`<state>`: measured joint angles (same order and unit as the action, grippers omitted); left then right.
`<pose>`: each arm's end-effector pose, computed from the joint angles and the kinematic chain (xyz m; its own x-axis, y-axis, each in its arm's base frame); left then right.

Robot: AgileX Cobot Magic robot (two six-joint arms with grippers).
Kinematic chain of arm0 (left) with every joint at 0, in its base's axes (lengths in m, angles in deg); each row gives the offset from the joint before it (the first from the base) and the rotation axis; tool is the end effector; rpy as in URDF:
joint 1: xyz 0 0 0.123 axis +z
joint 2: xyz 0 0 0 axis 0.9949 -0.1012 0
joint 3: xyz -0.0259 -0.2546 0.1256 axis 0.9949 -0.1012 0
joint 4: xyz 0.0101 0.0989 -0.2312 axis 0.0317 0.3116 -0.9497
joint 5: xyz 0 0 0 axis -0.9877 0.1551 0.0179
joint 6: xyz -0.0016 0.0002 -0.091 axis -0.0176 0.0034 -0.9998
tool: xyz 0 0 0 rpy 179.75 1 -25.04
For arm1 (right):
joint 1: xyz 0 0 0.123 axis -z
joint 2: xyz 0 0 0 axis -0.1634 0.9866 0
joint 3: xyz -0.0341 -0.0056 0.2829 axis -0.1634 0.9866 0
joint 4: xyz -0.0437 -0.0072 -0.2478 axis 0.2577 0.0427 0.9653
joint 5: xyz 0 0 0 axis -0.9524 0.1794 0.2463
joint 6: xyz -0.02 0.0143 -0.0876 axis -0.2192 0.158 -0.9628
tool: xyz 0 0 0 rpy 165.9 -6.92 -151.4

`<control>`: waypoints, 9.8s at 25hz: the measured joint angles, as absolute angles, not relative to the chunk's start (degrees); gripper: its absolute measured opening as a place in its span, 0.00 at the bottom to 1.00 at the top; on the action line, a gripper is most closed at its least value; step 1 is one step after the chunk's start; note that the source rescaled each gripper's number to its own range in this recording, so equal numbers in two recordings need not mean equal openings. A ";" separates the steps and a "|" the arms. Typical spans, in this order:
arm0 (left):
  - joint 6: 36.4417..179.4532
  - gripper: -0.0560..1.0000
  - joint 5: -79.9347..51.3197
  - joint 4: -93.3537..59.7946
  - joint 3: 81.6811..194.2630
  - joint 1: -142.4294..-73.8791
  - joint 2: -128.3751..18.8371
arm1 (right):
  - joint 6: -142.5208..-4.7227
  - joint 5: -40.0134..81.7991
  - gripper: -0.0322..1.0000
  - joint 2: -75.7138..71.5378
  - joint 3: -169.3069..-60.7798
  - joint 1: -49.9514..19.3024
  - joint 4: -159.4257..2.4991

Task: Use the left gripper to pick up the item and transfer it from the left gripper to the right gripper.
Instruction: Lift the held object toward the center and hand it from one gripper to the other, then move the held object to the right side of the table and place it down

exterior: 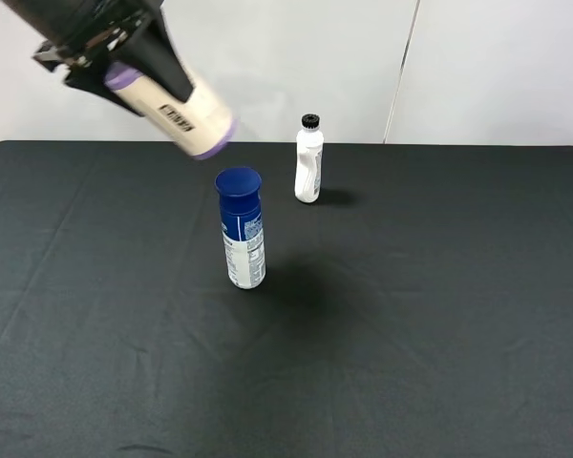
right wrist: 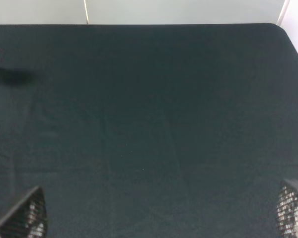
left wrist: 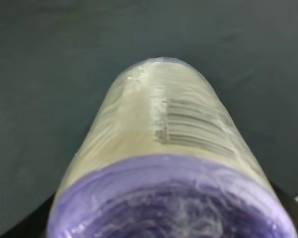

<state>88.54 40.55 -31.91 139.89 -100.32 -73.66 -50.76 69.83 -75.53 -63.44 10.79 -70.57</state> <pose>0.3168 -0.1305 0.3292 -0.8478 0.2259 -0.4798 0.4280 0.8257 -0.3675 -0.0036 0.0002 0.2806 -0.4110 0.0100 -0.9116 0.0243 0.9997 0.0000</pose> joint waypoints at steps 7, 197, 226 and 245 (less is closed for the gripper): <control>92.05 0.05 39.85 -41.24 139.89 -102.49 -73.66 | -50.76 69.89 1.00 -75.53 -63.44 10.79 -70.57; 85.64 1.00 48.08 -16.59 131.28 -88.49 -33.89 | -76.73 43.48 0.04 -3.07 -89.88 -32.74 -78.35; 76.90 1.00 43.20 -3.28 86.51 -88.49 18.73 | -74.11 43.92 0.04 -3.07 -89.88 -32.74 -82.33; 76.65 1.00 42.75 -2.67 86.29 -88.49 18.73 | -63.60 50.72 0.04 -3.07 -89.88 -32.45 -79.96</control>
